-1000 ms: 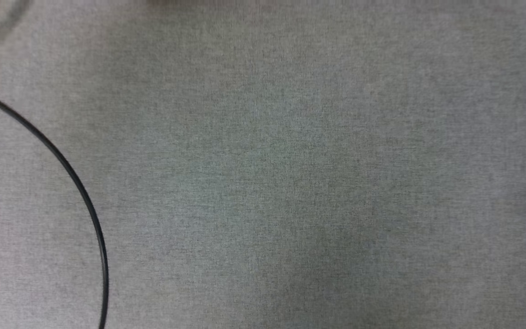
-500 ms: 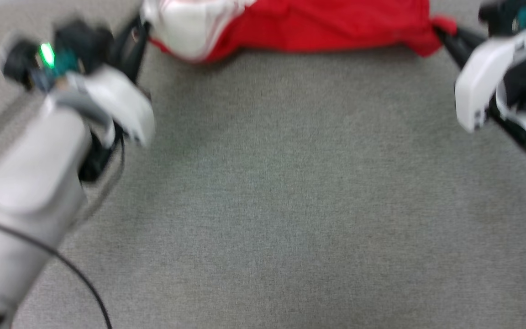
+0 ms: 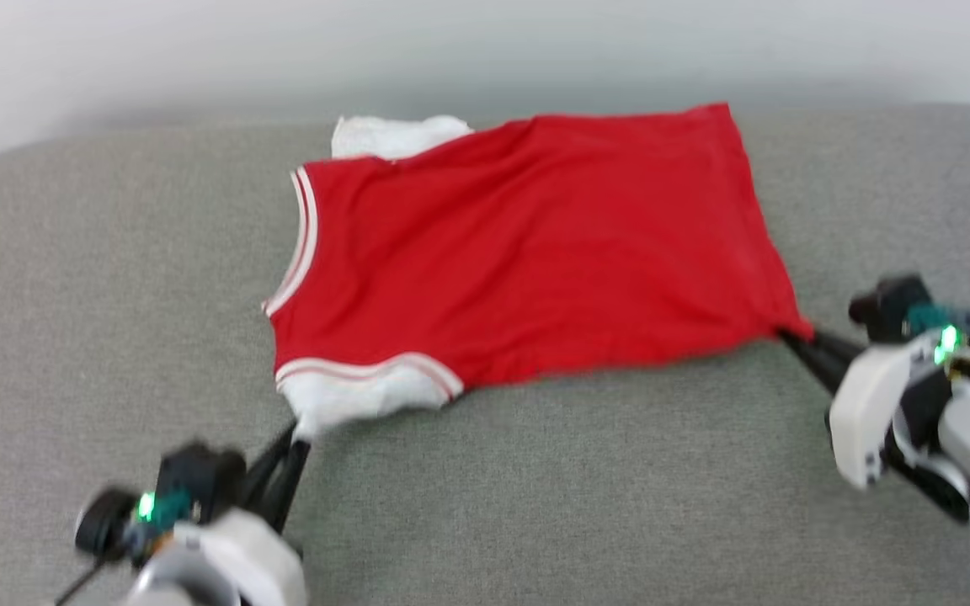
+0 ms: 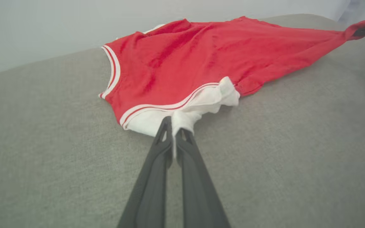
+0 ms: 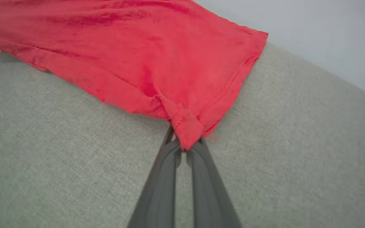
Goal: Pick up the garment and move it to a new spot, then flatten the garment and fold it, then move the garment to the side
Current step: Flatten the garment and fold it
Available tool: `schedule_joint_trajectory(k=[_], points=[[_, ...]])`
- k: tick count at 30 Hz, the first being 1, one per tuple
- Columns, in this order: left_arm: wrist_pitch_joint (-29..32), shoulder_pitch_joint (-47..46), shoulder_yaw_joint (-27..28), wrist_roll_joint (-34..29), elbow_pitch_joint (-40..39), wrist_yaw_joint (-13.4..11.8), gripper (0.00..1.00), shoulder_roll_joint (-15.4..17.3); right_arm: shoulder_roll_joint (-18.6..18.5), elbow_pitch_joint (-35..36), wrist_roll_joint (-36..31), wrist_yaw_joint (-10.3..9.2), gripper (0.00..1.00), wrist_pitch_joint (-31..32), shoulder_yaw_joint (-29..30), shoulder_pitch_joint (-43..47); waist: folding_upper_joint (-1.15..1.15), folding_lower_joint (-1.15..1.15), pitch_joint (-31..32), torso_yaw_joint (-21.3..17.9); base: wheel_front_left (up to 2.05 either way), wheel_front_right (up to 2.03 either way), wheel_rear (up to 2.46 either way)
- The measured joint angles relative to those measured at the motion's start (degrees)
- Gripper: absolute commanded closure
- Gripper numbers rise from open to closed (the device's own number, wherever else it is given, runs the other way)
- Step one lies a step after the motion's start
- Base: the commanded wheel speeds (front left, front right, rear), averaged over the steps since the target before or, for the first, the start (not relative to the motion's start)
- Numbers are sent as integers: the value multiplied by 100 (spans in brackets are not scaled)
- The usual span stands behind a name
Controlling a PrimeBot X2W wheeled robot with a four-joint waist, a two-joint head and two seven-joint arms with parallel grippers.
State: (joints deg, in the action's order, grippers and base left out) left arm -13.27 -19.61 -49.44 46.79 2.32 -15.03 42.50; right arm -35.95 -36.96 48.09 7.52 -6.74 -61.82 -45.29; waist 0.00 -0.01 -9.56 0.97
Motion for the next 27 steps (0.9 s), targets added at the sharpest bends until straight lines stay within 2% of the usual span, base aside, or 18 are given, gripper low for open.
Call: schedule_joint_trajectory(k=[4, 8, 11, 21, 27], points=[[-5, 827, -25, 254, -514, -363, 100, 219, -234, 222, -22, -1, 100, -59, -60, 549, 0, 0, 227, -28, 0, 0, 0], [-54, 1473, -36, 466, -833, -625, 100, 259, -454, 523, 0, 0, 100, -30, -24, 1126, 0, 0, 405, -34, 0, 0, 0], [-76, 1808, -87, 546, -955, -732, 100, 236, -633, 816, 37, -1, 100, -9, 84, 1620, 0, 0, 532, -11, 0, 0, 0], [-116, 2710, -170, 904, -881, -839, 100, 123, -1089, 1749, -129, 0, 100, 363, 906, 3273, 0, 0, 964, -23, 0, 0, 0], [-136, 2827, -189, 900, -848, -809, 100, 121, -981, 2083, -391, -1, 100, 666, 1681, 3840, 0, 0, 1002, -21, 0, 0, 0]])
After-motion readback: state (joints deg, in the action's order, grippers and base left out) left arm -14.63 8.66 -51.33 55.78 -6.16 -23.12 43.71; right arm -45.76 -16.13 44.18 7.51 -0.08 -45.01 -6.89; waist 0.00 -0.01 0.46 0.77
